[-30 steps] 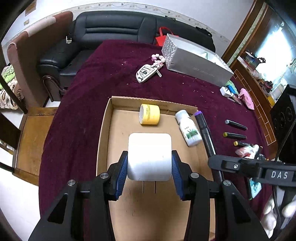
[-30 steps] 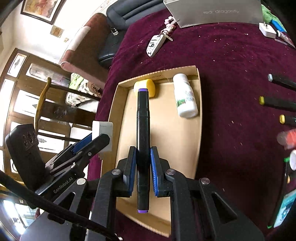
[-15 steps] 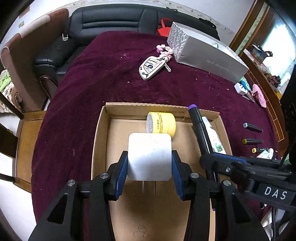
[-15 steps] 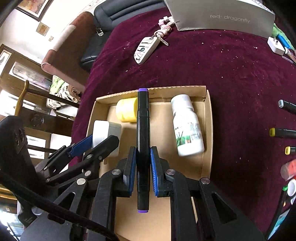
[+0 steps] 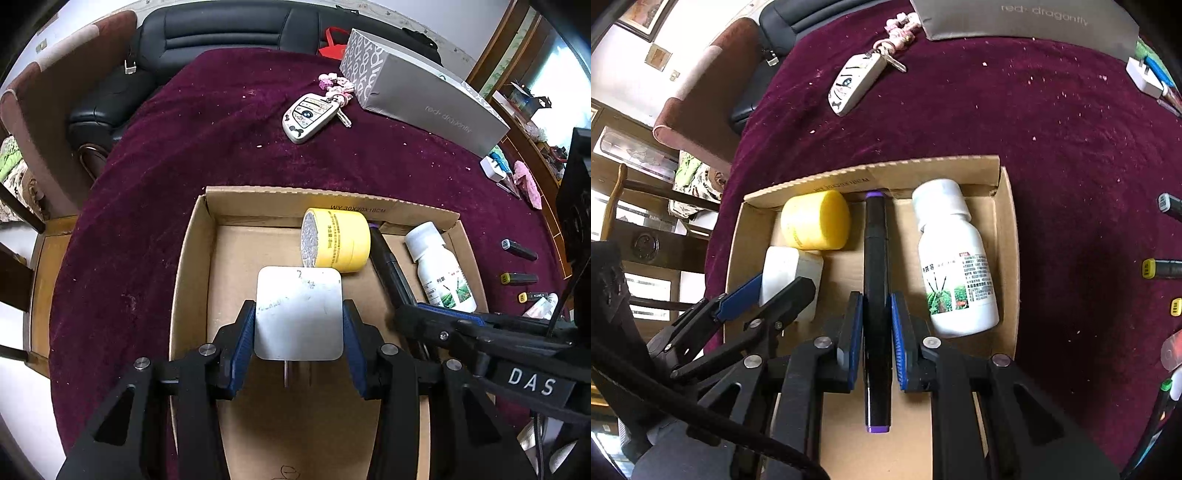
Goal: Organize objects
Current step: 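Lower plug and marker into the box and open both tools, then grasp the green-capped black marker with the left tool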
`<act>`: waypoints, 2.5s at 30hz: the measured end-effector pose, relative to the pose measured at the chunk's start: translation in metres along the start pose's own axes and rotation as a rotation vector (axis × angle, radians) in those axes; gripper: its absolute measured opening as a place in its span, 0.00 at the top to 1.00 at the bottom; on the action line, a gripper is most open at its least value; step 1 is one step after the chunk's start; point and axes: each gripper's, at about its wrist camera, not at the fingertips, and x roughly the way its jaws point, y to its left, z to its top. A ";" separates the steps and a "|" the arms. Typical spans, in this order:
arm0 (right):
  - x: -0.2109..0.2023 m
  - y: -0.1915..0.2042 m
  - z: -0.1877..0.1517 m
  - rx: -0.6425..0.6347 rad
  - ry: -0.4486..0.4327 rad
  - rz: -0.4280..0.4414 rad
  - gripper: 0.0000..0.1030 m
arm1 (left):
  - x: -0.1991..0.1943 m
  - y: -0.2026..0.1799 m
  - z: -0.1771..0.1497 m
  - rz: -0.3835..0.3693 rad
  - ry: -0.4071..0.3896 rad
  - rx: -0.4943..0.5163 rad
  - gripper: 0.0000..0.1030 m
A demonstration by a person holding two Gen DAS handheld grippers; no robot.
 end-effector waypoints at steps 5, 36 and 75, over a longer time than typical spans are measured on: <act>0.003 -0.003 -0.003 0.007 0.000 -0.003 0.87 | 0.003 -0.002 -0.002 0.014 0.003 -0.005 0.60; -0.130 -0.022 -0.028 -0.011 -0.208 0.120 0.49 | -0.081 -0.057 -0.010 -0.363 0.012 0.016 0.15; -0.260 -0.317 -0.183 0.340 -0.407 -0.167 0.06 | 0.011 -0.330 -0.116 -0.021 0.129 0.245 0.23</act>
